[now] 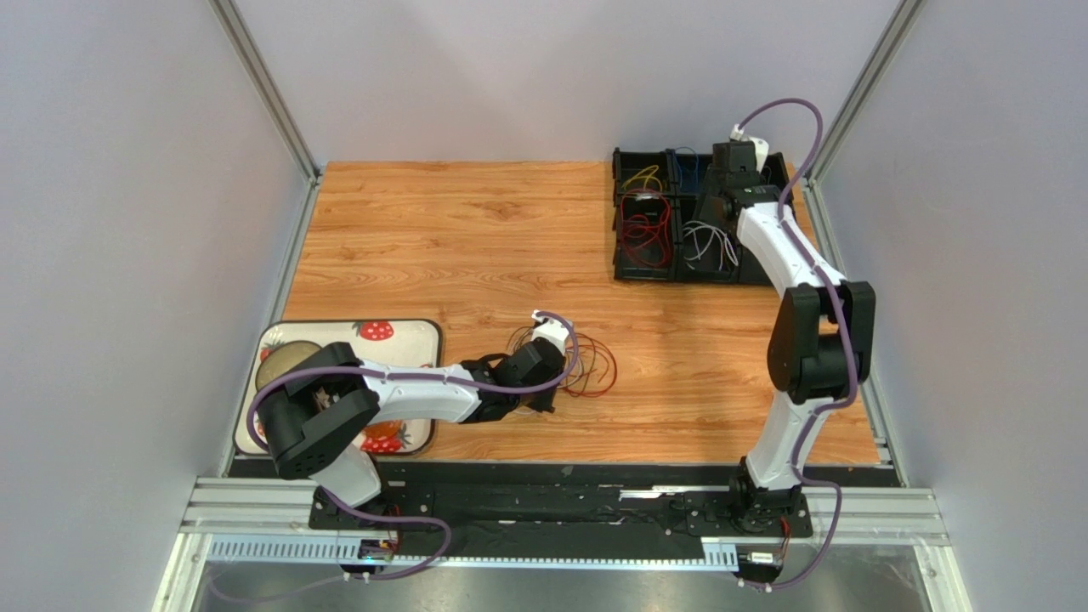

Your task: Untangle the cables

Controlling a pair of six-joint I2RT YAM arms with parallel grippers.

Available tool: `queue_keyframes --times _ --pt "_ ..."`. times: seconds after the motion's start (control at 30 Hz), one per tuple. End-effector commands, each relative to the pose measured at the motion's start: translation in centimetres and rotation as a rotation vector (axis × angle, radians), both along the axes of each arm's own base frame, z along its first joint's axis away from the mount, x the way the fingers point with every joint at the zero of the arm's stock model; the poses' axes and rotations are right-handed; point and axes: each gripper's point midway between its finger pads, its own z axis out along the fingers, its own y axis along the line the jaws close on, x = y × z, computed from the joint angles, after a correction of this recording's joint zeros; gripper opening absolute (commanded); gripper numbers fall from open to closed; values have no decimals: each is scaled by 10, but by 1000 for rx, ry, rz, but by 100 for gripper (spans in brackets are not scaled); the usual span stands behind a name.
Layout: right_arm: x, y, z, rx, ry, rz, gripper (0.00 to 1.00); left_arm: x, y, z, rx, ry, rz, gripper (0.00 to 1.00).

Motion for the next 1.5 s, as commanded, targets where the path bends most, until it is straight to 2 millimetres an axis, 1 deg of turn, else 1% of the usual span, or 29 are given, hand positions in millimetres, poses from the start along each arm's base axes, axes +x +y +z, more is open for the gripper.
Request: queue_keyframes --times 0.0,0.07,0.1,0.13,0.17,0.23,0.3,0.33,0.37,0.4,0.47,0.53,0.57,0.6,0.63,0.67,0.7,0.73,0.77,0.8,0.83,0.87,0.9,1.0,1.1,1.23,1.3,1.37,1.47 --pt "-18 0 48 23 -109 -5 53 -8 10 -11 40 35 -4 0" --pt "-14 1 49 17 -127 15 53 -8 10 -10 38 32 -5 0" --pt "-20 0 42 10 -78 12 53 -8 10 -10 38 32 -5 0" --pt "-15 0 53 14 -90 9 52 -8 10 -10 38 34 -4 0" --pt "-16 1 48 24 -70 1 52 -8 11 -10 38 31 -2 0" --pt "-14 4 49 38 -82 12 51 -9 12 -9 36 30 3 0" --pt "-1 7 44 46 -110 24 50 -9 13 -9 33 30 5 0" --pt "9 9 59 48 -140 29 49 -9 12 -8 31 28 5 0" --pt "13 8 62 48 -134 21 46 -9 12 -8 32 27 4 0" --pt "12 8 45 54 -65 10 44 -9 13 -8 32 29 6 0" --pt "17 6 60 53 -73 -5 44 -9 13 -9 35 29 7 0" --pt "5 1 61 41 -53 -38 44 -8 13 -8 33 29 8 0" --pt "-10 -6 42 15 -3 -68 45 -9 13 -9 34 30 9 0" --pt "-19 -9 37 8 4 -86 45 -9 13 -9 34 31 10 0" --pt "-31 -13 50 23 -32 -112 47 -9 13 -9 33 30 6 0" --pt "-42 -13 38 27 -14 -118 49 -9 13 -9 33 31 5 0" --pt "-59 -15 18 30 19 -126 52 -9 12 -10 34 30 2 0" --pt "-70 -15 22 53 2 -144 54 -10 11 -11 36 35 -6 0" --pt "-78 -16 19 62 8 -155 56 -10 10 -12 37 38 -8 0" --pt "-93 -17 3 61 42 -164 57 -9 9 -11 38 36 -12 0" --pt "-98 -19 1 60 42 -168 58 -9 9 -11 38 36 -12 0" --pt "-103 -23 12 55 7 -189 59 -9 9 -11 37 37 -13 0" --pt "-111 -25 5 46 20 -195 60 -9 8 -11 34 35 -11 0" --pt "-118 -31 15 40 -12 -211 61 -9 10 -11 30 33 -7 0" --pt "-124 -34 16 34 -18 -223 61 -9 10 -10 28 32 -9 0" --pt "-136 -40 5 51 -1 -249 61 -10 10 -11 30 34 -12 0" --pt "-137 -40 7 74 -26 -255 60 -10 9 -10 30 34 -14 0" --pt "-139 -42 2 85 -33 -262 60 -10 10 -12 35 37 -10 0" --pt "-139 -44 3 101 -46 -275 59 -9 10 -11 33 36 -8 0"
